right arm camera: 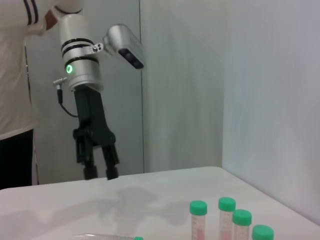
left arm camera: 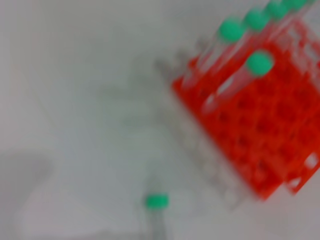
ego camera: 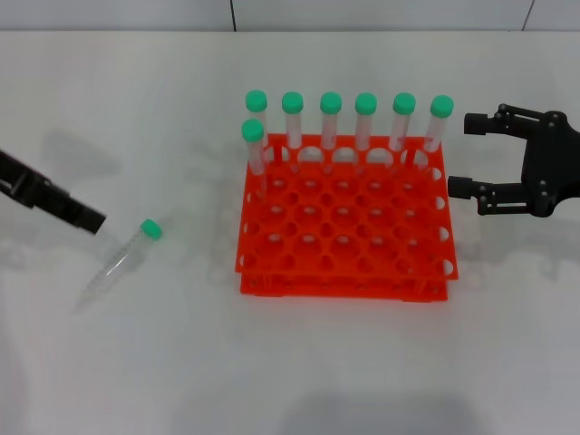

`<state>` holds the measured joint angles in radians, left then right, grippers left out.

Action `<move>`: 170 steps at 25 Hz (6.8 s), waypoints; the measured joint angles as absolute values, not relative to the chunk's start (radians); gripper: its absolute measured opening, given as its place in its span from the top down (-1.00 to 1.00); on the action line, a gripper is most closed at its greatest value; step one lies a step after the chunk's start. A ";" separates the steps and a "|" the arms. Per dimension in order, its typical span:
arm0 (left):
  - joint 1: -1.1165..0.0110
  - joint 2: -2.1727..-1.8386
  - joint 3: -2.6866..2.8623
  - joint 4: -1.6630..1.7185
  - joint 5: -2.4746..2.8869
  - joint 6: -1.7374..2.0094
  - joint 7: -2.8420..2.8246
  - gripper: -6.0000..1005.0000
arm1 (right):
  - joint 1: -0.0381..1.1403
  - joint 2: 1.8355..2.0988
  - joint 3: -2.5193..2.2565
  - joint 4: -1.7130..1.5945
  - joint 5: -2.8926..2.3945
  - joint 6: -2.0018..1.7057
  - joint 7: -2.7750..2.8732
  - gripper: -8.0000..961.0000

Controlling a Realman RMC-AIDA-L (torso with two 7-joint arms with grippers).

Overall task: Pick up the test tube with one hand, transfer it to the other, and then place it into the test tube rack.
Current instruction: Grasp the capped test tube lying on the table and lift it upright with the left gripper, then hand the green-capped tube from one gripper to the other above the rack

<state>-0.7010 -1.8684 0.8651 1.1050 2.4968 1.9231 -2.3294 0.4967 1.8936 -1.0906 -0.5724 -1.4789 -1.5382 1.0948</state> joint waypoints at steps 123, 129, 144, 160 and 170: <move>-0.797 -1.905 0.927 0.596 1.796 1.412 -1.503 0.57 | 0.507 1.961 -1.009 -0.583 -1.473 -1.459 1.069 -0.78; -0.873 -1.934 0.944 0.523 1.941 1.438 -1.437 0.56 | 0.508 1.957 -0.997 -0.595 -1.465 -1.463 1.079 -0.77; -0.881 -2.003 0.942 0.523 1.999 1.445 -1.410 0.54 | 0.532 1.927 -0.986 -0.595 -1.461 -1.465 1.173 -0.77; -0.871 -1.995 0.937 0.527 1.999 1.430 -1.405 0.52 | 0.613 1.982 -0.962 -0.474 -1.407 -1.521 1.322 -0.77; -0.873 -2.001 0.942 0.526 2.000 1.410 -1.394 0.51 | 0.679 2.025 -0.969 -0.275 -1.251 -1.497 1.129 -0.77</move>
<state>-0.8732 -2.0015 0.9417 0.5262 1.9999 1.4104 -1.3944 0.6791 2.0248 -0.9693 -0.2752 -1.2511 -1.4973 1.1290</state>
